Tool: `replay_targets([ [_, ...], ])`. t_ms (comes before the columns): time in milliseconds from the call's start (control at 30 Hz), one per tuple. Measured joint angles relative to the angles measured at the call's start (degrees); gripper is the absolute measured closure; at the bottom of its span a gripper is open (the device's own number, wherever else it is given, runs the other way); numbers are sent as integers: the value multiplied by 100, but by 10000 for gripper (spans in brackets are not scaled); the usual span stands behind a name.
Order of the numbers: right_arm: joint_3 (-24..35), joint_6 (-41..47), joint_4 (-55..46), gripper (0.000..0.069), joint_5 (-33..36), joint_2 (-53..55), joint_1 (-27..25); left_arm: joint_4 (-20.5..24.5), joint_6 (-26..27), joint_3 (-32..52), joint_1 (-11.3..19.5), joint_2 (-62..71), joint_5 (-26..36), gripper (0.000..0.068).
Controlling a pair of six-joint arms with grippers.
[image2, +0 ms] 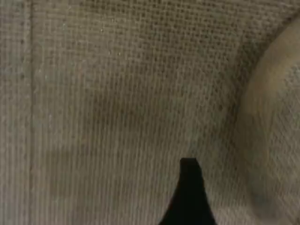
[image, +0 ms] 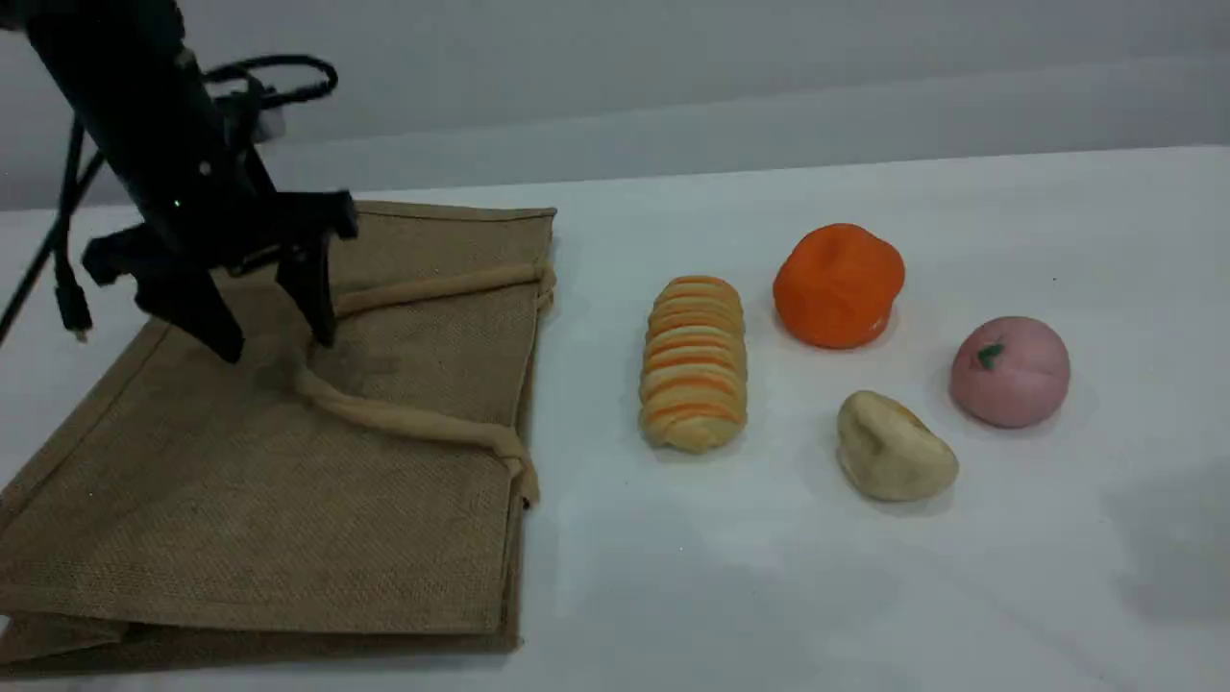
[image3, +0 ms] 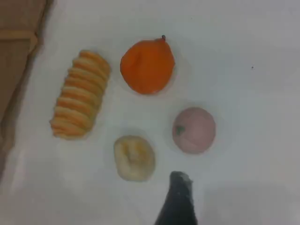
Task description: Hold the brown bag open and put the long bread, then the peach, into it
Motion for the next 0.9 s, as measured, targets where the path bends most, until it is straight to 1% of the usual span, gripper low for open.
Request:
replay_targets([
  [300,0,0,-6,160,0,0,0,-20,0,-11,0,311,-286,178],
  [433,0,5,-13,160,6,0,0,-25,5,-11,0,351,-330,204],
  [533,0,5,-23,160,6,0,0,-25,5,-11,0,351,-407,268],
  [633,0,5,-20,160,10,0,0,-25,5,-11,0,351,-477,372],
  [733,0,5,-20,160,10,0,0,-43,5,-11,0,351,-523,496],
  [800,0,5,-25,160,10,0,0,-60,5,-11,0,351,-530,559],
  [833,0,5,-25,160,10,0,0,-60,9,-11,0,351,-530,580],
  [900,0,5,-42,160,10,0,0,-66,66,-25,0,331,-515,585],
])
